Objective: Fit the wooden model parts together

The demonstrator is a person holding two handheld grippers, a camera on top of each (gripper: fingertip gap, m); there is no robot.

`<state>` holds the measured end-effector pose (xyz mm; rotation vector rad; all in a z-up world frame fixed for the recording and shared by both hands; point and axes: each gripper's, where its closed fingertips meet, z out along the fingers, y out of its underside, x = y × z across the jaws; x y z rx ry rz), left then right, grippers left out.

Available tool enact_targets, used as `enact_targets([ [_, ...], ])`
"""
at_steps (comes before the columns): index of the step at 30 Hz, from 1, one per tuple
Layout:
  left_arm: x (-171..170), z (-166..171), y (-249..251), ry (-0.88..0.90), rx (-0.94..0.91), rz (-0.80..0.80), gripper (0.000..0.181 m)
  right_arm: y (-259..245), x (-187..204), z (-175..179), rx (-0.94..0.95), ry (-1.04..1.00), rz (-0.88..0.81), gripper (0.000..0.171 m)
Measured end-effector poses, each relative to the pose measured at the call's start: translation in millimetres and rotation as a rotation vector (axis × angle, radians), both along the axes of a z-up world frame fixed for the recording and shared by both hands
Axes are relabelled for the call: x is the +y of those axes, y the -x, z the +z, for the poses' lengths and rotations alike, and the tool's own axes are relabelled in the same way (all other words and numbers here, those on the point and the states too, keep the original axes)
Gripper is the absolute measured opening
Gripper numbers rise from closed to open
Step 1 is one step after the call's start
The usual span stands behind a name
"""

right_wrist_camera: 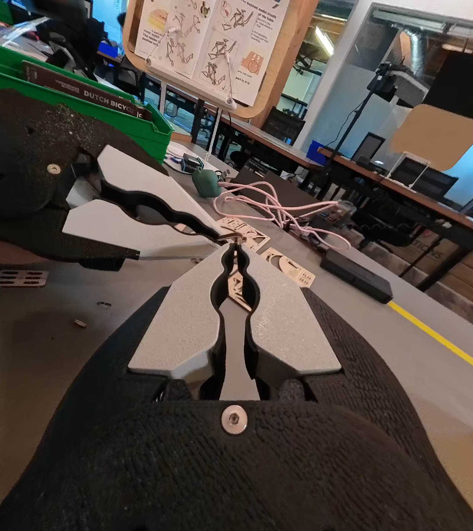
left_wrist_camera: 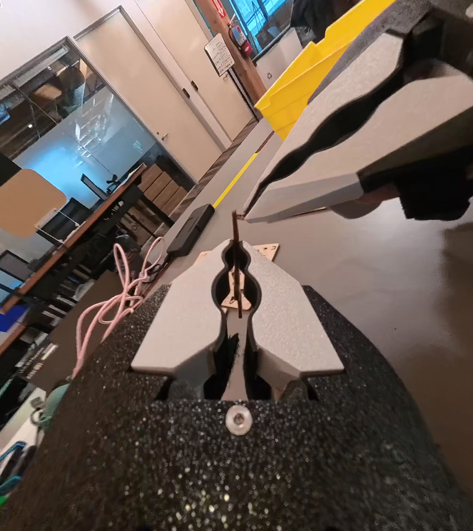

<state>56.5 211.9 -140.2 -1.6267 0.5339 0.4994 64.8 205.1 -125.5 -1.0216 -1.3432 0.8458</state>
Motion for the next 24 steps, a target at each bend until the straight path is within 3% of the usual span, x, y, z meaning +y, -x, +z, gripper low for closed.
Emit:
enact_targets([
  [9, 5, -18, 4, 0.116, 0.032, 0.038, 0.0, 1, 4, -8, -0.025, 0.115, 0.011, 0.0],
  [12, 7, -41, -19, 0.222, -0.032, -0.051, 0.0, 4, -1, -7, -0.031, 0.061, 0.018, 0.0],
  [20, 7, -34, 5, 0.195, -0.115, -0.005, 0.0, -4, 24, -8, -0.033, 0.128, -0.021, 0.0],
  [24, 5, -10, 16, 0.078, -0.189, 0.005, 0.0, -5, 28, -9, -0.035, 0.085, -0.031, 0.0],
])
